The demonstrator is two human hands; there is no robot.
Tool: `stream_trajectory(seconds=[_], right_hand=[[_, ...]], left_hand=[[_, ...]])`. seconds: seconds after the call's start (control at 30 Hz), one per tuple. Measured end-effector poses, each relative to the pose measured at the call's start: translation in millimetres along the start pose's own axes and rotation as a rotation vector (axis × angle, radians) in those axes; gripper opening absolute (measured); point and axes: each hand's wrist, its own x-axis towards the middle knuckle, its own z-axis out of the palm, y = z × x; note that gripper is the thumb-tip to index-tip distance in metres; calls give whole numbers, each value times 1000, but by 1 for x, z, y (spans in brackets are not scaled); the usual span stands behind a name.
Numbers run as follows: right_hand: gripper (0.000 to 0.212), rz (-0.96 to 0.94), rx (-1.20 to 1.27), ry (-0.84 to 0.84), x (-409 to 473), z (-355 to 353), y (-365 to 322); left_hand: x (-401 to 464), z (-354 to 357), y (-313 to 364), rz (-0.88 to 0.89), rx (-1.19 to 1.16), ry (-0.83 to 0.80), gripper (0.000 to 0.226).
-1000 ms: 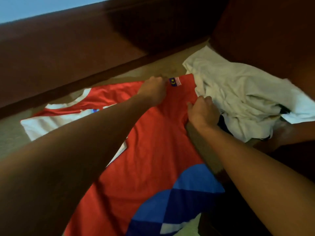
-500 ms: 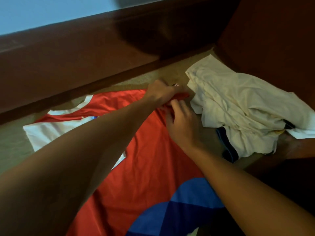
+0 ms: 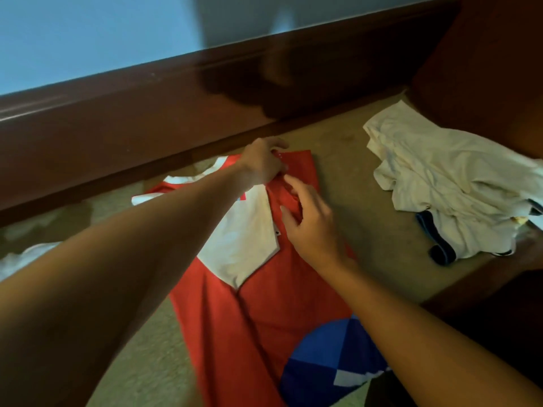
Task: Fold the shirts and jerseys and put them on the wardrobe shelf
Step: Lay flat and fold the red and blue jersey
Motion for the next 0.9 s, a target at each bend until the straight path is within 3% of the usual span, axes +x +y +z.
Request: stream_trajectory(seconds=[0.07,0.13,0.23,0.33,0.47,0.6,0.77,0.83,0.9], right_hand=[[52,177,18,8,-8,5,-4],[40,276,-23,39,-14,12,-6],[16,192,-131,47,-23,21,-17],[16,112,-100,50,-32,25,-42],[16,-86,-155,34,-44,37,-65],[11,-148,-216,-35,-60,55,-82],[27,-82,-191,-241,-83,67,-77],[29,-27,-200,-199,-97,58,-68],[26,53,-227,-89,-114,42,-57]], left_hand=[[-6,-13,-20,14,-70,44,42],[-15,-26,-38,17,-108,94,38],[-29,-41,-57,-29,-199,123,34],[-43,-56,-69,-76,-282,161,34],[-58,-73,-96,77,-36,270,30],[-72,-81,-121,199,105,363,24],[-78,-81,-153,250,391,402,27],[-84,-70,-150,271,633,450,29],[-94,-45,-132,441,728,385,25]])
